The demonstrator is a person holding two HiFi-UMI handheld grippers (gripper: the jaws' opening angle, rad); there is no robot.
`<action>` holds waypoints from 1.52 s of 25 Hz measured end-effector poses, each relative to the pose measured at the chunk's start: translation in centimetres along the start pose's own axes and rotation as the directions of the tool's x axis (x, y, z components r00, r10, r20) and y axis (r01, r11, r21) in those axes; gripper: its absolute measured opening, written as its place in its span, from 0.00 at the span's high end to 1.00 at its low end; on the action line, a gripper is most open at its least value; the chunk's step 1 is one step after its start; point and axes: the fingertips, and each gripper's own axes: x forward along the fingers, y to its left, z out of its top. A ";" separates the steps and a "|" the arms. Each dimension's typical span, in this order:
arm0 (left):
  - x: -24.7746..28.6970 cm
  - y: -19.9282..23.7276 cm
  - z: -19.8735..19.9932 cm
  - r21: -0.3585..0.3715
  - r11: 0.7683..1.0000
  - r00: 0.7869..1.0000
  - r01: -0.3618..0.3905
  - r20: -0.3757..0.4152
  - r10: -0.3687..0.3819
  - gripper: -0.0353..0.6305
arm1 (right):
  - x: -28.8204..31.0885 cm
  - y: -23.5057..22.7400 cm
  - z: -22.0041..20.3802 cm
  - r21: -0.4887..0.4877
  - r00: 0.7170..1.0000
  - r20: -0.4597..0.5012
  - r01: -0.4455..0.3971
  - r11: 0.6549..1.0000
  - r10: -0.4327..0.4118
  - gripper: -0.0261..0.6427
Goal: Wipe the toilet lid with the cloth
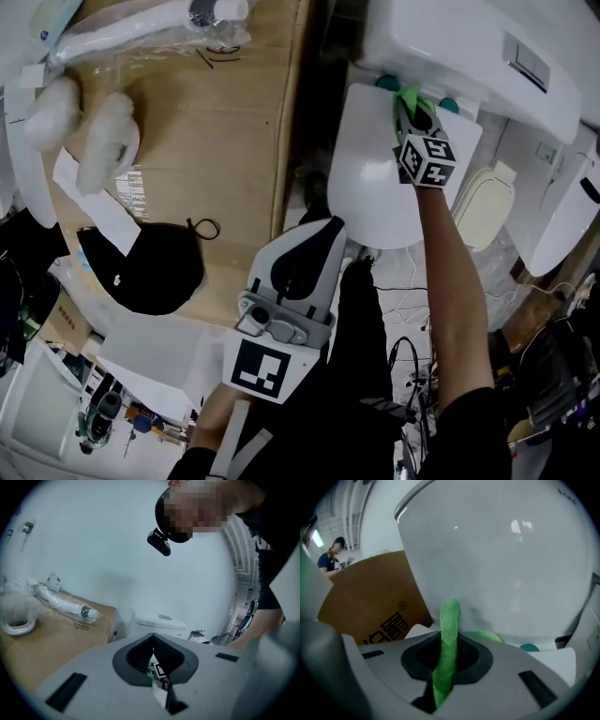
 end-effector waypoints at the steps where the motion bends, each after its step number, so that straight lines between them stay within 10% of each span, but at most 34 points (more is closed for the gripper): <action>1: -0.1 0.1 0.0 0.000 1.000 1.000 -0.001 0.002 0.001 0.94 | 0.2 0.6 0.0 -0.055 0.999 -0.012 -0.030 0.998 0.029 0.88; 8: -1.0 0.2 -0.3 -0.004 1.000 1.000 -0.015 0.009 0.015 0.94 | -0.1 5.6 -2.6 -0.427 0.947 -0.198 -0.316 0.847 0.253 0.88; 16: -2.2 -0.8 -0.7 -0.004 1.000 0.999 -0.026 0.018 0.027 0.94 | -2.8 10.5 -8.1 -0.558 0.862 -0.356 -0.506 0.657 0.361 0.88; 38: -7.5 -5.9 -3.2 -0.004 0.998 0.996 -0.067 0.057 0.067 0.94 | -16.4 17.7 -25.3 -0.469 0.750 -0.483 -0.658 0.589 0.453 0.88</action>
